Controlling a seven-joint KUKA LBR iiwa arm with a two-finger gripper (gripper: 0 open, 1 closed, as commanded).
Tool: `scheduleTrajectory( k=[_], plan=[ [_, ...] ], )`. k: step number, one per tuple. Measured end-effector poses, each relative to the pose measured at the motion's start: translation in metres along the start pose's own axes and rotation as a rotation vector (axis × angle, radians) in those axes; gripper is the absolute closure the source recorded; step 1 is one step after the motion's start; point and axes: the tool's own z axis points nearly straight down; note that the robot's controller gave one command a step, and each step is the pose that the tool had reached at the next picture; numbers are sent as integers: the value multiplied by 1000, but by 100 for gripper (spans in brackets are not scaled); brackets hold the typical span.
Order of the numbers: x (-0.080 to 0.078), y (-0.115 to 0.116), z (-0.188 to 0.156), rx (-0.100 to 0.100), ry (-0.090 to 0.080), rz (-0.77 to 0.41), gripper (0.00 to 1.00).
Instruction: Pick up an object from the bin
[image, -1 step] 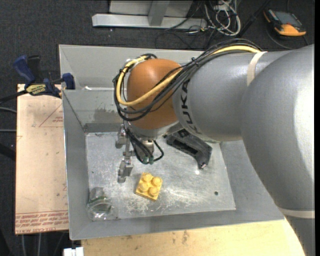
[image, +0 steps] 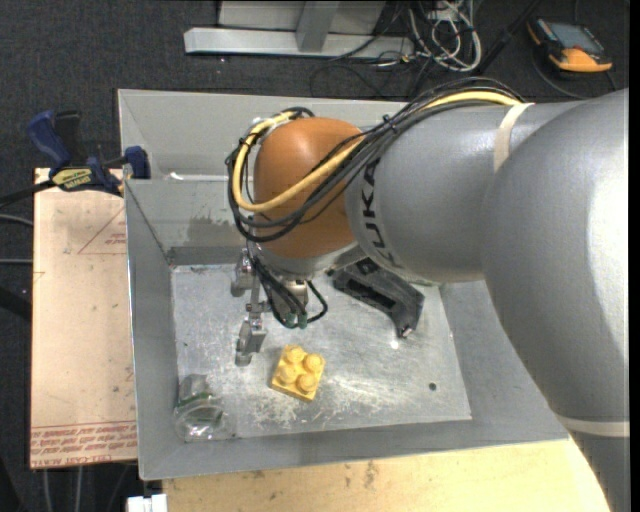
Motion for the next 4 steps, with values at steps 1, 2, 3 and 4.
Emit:
scheduleTrajectory(
  k=[1, 2, 3, 4],
  plan=[
    [-28, -41, 40, -3, -8, -62, 0],
    [-27, -74, 64, 6, 8, -66, 0],
    [5, -98, 60, -1, -3, -187, 0],
    [45, -135, 56, 0, 1, -189, 0]
  ],
)
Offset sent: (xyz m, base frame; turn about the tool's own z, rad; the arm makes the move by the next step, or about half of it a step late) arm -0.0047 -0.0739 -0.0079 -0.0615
